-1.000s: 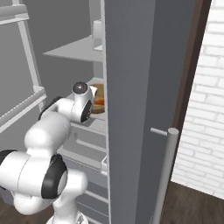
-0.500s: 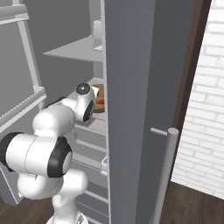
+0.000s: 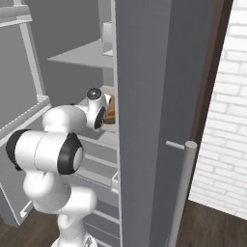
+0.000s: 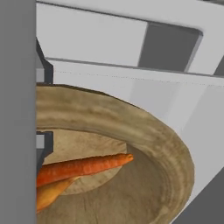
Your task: Pick the chicken drumstick and carrot from their plates and place them in the bowl. Then put the bowl in the fridge.
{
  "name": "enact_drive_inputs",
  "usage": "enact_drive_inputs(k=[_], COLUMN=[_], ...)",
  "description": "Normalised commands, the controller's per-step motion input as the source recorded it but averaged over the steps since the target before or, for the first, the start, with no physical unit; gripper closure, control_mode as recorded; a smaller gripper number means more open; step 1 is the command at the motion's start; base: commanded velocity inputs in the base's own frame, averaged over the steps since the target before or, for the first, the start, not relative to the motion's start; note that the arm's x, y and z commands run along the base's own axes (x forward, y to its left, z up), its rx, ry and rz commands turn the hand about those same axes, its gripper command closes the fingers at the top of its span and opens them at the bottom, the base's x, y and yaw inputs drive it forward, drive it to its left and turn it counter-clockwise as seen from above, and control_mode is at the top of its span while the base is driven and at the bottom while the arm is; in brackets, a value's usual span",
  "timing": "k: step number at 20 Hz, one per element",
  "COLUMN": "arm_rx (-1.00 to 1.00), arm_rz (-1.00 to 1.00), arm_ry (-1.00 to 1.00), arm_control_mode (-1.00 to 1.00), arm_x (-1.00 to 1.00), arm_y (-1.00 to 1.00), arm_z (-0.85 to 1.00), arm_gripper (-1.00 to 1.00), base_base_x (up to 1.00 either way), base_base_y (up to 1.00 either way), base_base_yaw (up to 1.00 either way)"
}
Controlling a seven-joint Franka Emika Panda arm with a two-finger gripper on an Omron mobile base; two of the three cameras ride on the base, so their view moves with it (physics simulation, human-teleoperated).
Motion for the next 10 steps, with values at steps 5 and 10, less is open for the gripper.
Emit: enact_drive_inputs(k=[5, 10], arm_rx=[-0.03, -0.02], arm_rz=[0.0, 0.0], arm_ry=[0.0, 0.0], arm_control_mode=[-1.0, -1.0], arm_x=[0.31, 0.2], arm_y=[0.0, 0.0], arm_z=[-0.19, -0.25], arm_gripper=[1.0, 1.0], base_base_x=[0.0, 0.0], base_base_y=[0.0, 0.0], base_base_yaw=[0.0, 0.0])
